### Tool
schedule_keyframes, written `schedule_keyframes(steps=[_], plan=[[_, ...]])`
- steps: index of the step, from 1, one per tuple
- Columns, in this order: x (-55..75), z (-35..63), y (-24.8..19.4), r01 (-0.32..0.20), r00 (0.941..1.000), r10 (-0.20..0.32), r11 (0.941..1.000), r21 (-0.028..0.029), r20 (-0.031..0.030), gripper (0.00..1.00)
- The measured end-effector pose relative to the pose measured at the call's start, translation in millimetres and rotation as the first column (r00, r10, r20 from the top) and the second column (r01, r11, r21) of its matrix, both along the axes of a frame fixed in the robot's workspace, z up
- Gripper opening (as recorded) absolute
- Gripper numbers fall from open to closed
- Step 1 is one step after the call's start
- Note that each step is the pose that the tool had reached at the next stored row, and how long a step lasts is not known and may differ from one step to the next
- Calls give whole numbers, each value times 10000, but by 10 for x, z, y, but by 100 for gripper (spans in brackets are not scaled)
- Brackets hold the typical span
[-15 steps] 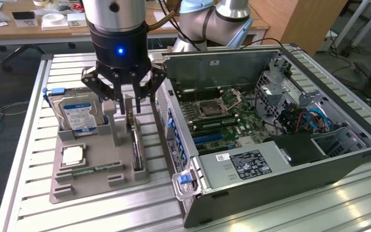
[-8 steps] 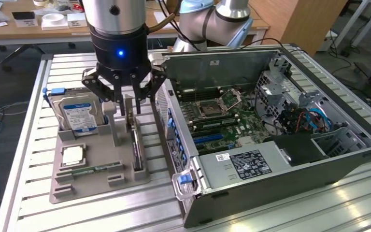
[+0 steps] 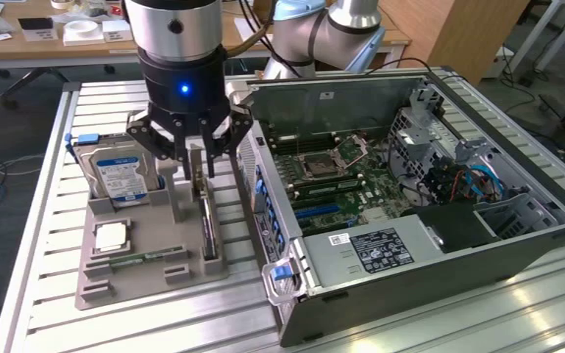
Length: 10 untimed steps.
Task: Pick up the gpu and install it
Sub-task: 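Pick up the gpu and move the gpu toward the slot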
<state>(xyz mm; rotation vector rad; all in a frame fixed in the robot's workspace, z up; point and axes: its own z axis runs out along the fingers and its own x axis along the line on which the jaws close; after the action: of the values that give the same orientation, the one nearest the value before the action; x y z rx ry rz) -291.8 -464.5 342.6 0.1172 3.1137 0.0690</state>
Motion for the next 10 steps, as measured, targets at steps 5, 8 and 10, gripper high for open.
schedule_keyframes(steps=[5,8,10], plan=[[-3,-91,0,-1,10000,1,10000,0,0,36],[-4,-137,0,0,10000,0,10000,-1,0,36],[-4,-156,0,0,10000,0,10000,-1,0,36]])
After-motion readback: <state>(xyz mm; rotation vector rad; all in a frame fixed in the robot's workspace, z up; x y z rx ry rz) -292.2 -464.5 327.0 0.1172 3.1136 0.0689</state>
